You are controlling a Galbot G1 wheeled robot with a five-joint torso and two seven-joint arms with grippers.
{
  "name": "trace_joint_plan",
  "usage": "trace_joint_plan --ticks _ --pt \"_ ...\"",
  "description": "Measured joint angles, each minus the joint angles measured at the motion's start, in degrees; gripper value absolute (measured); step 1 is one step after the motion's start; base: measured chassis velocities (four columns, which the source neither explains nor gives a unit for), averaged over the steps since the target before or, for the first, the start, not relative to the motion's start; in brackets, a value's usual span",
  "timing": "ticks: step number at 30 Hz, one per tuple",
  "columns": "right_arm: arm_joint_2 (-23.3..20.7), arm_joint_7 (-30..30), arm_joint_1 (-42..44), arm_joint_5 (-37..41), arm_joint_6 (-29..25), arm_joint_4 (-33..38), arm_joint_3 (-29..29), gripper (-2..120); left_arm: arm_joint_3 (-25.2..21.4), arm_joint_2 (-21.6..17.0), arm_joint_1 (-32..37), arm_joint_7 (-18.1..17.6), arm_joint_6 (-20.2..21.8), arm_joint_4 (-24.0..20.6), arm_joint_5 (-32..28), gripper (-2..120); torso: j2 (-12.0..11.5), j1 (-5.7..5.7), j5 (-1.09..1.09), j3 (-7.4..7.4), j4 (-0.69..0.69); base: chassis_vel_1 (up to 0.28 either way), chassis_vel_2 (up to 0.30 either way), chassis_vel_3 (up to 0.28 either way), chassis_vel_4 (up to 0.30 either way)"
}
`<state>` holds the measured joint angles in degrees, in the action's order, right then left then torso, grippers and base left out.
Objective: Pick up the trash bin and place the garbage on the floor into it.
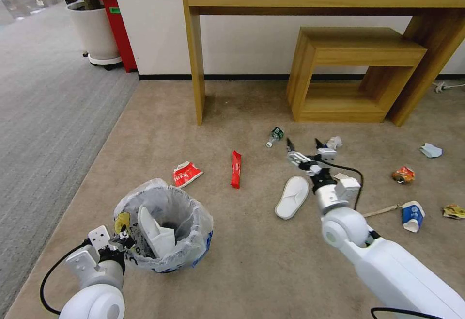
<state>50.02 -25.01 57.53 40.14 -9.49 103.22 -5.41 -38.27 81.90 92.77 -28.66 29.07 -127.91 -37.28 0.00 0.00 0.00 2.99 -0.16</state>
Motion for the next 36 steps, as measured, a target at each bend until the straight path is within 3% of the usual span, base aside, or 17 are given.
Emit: trace_joint_plan --ticks 15,36 --pt "1.20 0.68 4.10 -4.44 -1.22 -1.63 -4.81 100 -1.53 -1.41 1.34 -0.04 1.28 -1.36 -2.37 3 0.00 0.00 -0.01 0.00 0.00 0.000 0.000 0.000 0.000" --pt "1.64 1.68 5.40 -6.47 -0.95 -2.17 -5.58 100 -2.28 -2.36 1.71 0.11 1.83 -0.89 -2.36 3 0.00 0.00 0.00 0.00 0.00 0.000 0.000 0.000 0.000"
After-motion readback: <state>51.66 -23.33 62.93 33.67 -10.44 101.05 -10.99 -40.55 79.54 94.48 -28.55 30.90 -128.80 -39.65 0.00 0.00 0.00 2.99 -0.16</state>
